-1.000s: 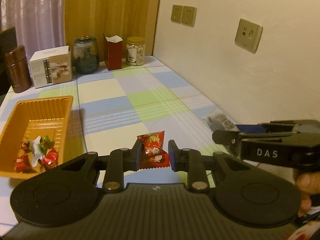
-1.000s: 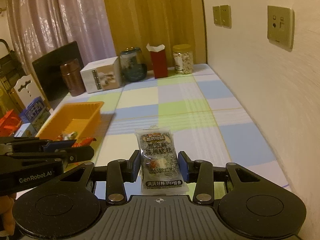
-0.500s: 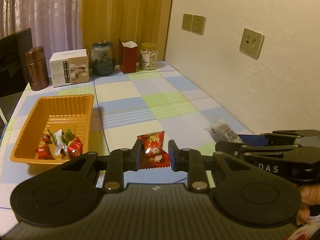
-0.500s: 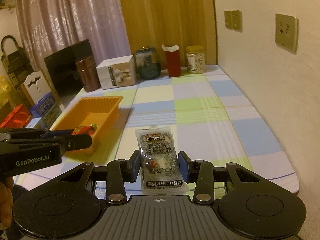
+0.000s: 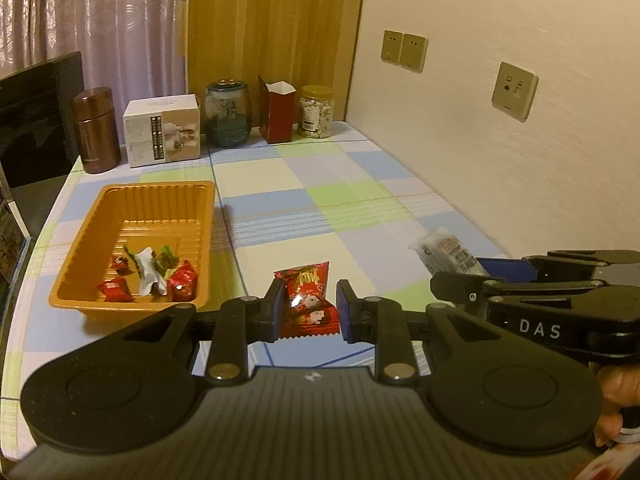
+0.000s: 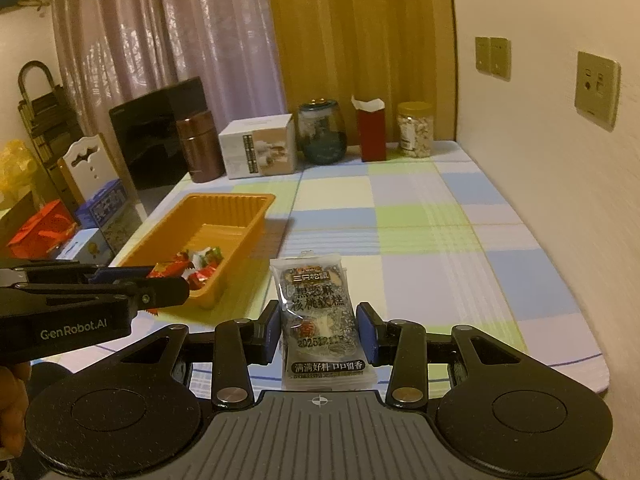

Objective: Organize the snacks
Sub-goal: 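Carry the red candy and clear packet over the orange tray with both tools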

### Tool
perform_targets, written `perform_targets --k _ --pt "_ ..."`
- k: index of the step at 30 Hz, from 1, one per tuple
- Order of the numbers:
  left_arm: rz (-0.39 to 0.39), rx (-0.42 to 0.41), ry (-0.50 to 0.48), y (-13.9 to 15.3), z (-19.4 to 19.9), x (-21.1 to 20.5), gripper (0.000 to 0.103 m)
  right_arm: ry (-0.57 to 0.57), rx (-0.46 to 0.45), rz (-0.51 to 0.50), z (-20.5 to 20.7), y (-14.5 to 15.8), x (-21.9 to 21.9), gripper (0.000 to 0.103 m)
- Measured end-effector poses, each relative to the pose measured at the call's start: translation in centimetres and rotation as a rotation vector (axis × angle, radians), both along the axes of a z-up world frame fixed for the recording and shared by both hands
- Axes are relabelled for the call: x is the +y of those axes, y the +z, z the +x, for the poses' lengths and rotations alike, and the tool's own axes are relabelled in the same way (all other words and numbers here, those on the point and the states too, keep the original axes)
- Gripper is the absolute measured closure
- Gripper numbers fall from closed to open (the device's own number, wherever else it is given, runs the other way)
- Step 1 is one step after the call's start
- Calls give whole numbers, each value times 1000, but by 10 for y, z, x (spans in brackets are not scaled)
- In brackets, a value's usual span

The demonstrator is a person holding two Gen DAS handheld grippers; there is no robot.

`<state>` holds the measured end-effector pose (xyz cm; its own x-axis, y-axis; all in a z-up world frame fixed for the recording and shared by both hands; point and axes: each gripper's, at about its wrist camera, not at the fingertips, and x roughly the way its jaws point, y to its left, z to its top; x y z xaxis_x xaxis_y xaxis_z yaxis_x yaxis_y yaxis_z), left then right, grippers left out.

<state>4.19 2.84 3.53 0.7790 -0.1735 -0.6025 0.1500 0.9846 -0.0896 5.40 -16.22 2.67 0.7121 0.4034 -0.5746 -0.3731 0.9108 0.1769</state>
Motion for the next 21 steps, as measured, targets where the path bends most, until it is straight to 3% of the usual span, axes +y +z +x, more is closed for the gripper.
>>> perform_targets --k 21 --pt "14 12 63 -5 -7 38 79 58 12 3 -2 -8 39 62"
